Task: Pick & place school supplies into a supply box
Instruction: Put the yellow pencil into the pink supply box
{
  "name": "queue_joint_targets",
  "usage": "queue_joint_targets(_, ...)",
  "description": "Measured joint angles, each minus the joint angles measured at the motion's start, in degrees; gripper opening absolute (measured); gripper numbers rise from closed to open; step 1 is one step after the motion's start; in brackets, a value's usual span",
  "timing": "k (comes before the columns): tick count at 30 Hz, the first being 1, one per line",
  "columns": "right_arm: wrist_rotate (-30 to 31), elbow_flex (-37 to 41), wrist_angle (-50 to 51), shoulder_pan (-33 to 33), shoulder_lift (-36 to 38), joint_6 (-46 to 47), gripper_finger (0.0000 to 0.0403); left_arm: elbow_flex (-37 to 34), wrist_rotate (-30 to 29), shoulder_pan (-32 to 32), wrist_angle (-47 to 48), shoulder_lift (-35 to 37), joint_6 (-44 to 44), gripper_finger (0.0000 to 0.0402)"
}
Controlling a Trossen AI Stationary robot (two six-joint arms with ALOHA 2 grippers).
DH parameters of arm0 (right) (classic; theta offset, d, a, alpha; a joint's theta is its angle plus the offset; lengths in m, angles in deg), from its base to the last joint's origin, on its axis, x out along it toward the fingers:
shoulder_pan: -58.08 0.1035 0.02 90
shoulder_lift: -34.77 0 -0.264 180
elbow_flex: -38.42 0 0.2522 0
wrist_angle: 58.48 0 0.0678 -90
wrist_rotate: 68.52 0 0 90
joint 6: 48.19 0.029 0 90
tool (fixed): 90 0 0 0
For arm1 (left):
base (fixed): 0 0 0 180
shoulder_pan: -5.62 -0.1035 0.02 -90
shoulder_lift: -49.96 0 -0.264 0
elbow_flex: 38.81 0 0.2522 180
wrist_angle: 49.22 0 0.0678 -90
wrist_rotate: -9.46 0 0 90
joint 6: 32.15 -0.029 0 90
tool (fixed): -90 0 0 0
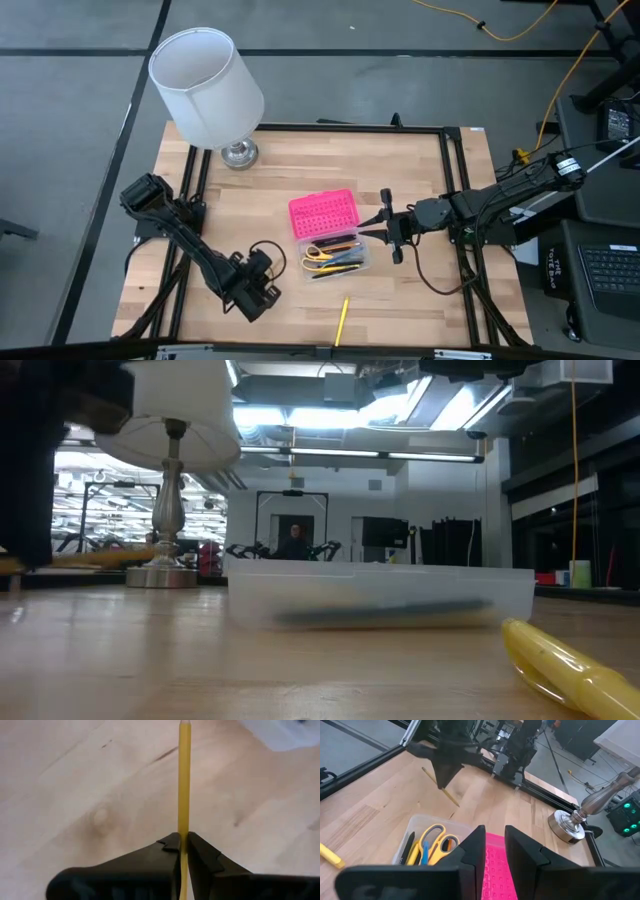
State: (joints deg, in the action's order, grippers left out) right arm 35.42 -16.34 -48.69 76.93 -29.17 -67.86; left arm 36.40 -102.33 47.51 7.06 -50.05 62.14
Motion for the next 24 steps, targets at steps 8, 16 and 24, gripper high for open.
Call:
queue_joint_targets(8,0.01,0.00,-0.01,0.01,-0.02,-0.03,0.0078,10.21,-1.30,-1.77,9.92,0.11,-5.72,0.0009)
queue_joint_targets(16,0.00,0.00,-0.01,0.00,0.00,-0.38,0.0078,15.92,-8.40,-3.91,11.89,0.21,-16.32,0.0011)
queue_joint_targets(24,-0.01,0.00,-0.34,0.02,0.00,-0.34,0.0078,16.20,-9.84,-7.56,10.77,0.22,-29.41,0.0012)
